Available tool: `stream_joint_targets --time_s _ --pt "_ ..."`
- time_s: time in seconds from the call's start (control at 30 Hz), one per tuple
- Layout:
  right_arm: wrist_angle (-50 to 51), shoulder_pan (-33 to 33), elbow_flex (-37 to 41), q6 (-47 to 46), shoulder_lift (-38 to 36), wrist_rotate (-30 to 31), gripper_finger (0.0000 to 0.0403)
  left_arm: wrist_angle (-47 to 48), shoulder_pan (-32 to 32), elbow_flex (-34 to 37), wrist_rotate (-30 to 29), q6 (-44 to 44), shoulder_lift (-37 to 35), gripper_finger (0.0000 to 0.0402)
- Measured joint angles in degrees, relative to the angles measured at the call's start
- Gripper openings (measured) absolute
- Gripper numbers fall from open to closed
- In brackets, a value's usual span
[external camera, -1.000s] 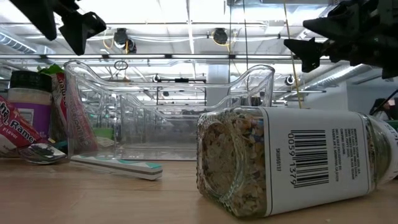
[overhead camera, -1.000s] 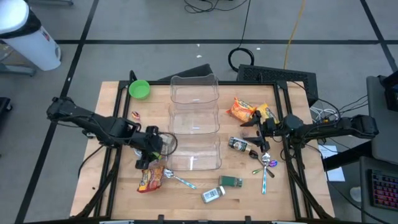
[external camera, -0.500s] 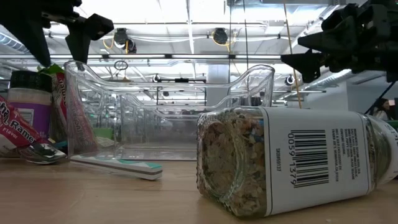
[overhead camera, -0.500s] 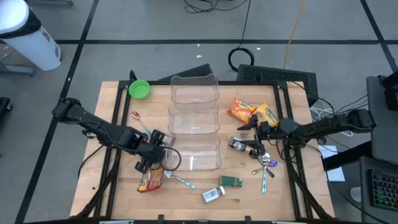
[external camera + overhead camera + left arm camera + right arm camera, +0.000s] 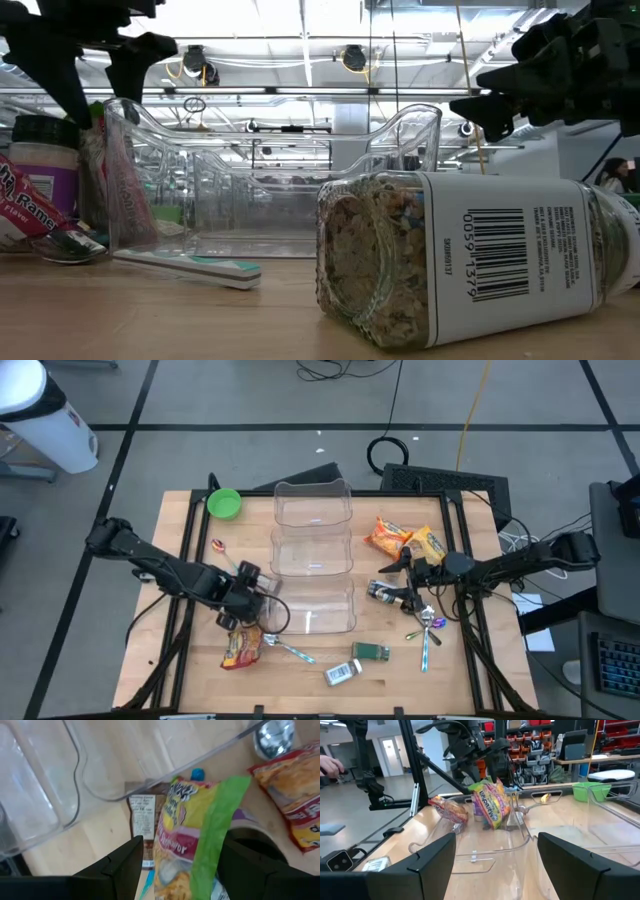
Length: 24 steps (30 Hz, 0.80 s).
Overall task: Pick & Place Food Item
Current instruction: Put the green noodle pack into the bottom transparent bin
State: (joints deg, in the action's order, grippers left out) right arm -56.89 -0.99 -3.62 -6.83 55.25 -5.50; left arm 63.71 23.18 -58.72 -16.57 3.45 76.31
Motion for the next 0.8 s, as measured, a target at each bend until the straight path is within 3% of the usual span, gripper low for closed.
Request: stream_joint_targets --time_s 0.4,0.8 --pt "-2.68 0.02 0.0 0.0 2.02 0.01 0.027 1.16 0.0 0.0 -0.04 -1.21 0.0 0.0223" --pt "-3.28 0.02 0.0 0.0 2.59 0.49 0.0267 1.41 0.0 0.0 1.19 -0.95 0.0 0.0034"
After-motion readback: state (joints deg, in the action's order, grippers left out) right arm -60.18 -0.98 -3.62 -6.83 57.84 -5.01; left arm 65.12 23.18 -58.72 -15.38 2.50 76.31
